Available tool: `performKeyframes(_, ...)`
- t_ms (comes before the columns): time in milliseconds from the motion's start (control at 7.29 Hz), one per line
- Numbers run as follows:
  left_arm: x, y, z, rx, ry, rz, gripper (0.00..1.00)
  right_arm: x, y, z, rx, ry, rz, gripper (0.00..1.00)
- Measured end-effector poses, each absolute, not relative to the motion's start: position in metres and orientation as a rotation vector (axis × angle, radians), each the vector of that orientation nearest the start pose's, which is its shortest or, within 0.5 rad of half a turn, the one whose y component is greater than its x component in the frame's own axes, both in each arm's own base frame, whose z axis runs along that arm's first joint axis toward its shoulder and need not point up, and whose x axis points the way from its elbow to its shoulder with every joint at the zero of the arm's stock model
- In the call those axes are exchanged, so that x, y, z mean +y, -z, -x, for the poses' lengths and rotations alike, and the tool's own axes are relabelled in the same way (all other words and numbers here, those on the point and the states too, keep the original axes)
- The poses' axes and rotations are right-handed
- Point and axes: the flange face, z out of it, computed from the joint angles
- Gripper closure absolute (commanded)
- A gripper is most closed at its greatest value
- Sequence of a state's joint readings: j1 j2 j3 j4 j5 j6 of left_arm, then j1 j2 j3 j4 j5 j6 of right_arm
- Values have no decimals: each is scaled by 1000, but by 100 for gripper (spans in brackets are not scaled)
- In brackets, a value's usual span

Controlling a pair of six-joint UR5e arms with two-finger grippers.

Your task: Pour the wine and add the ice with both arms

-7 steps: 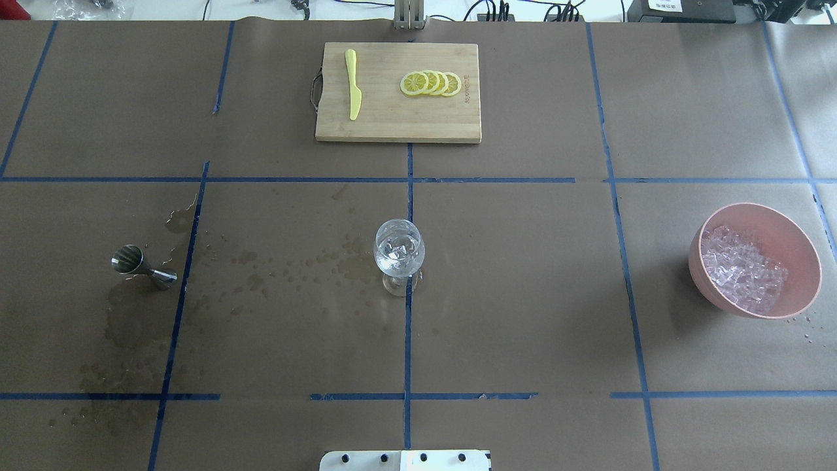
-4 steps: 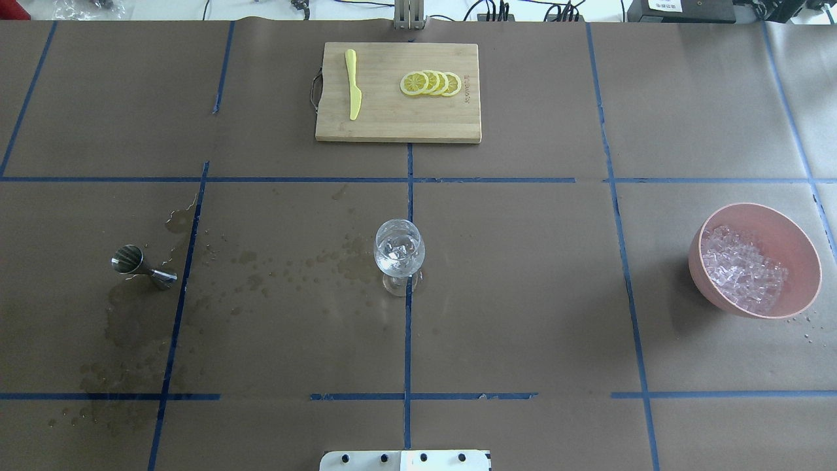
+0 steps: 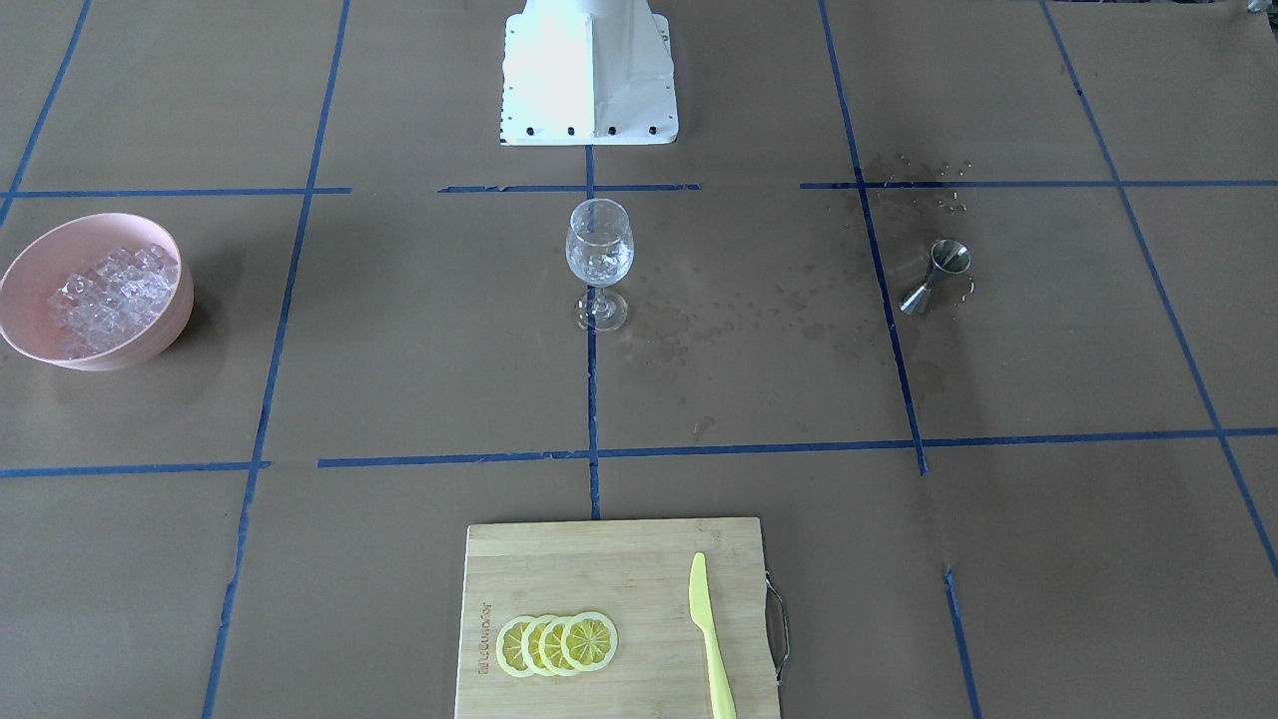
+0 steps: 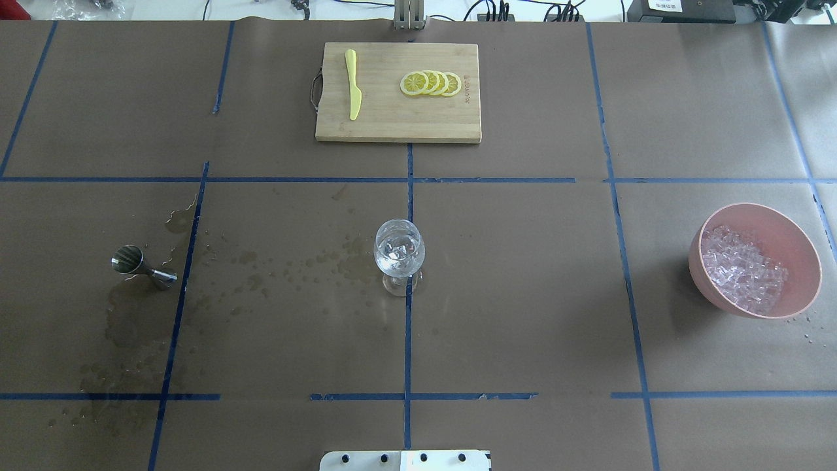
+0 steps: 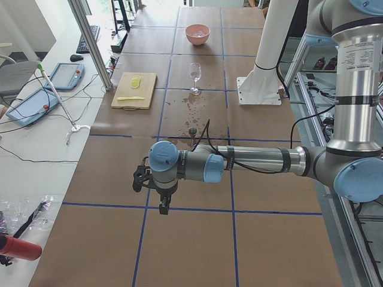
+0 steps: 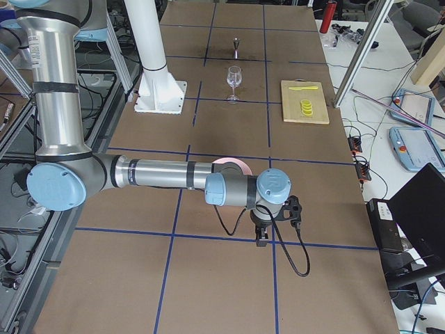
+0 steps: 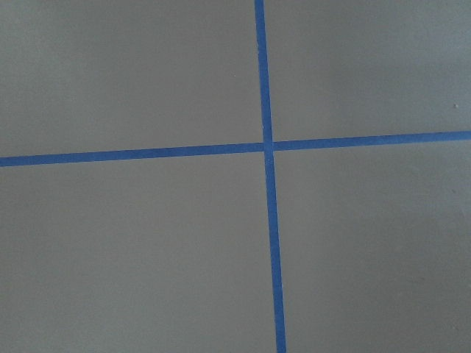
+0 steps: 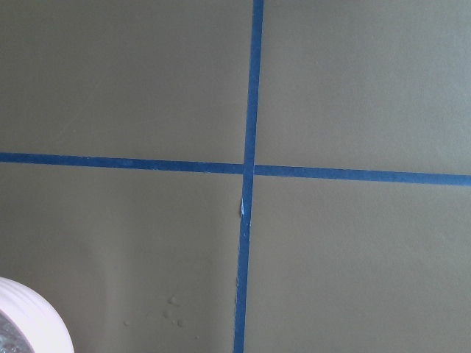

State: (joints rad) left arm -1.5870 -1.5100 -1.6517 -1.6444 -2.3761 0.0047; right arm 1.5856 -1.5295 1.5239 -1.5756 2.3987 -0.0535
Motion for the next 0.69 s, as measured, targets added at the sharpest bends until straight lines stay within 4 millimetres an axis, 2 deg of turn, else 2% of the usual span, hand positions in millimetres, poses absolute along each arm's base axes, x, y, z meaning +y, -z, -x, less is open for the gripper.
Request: performKeyframes(685, -470, -639, 69, 804, -26, -97, 0, -501, -664, -72, -827, 19, -14, 0)
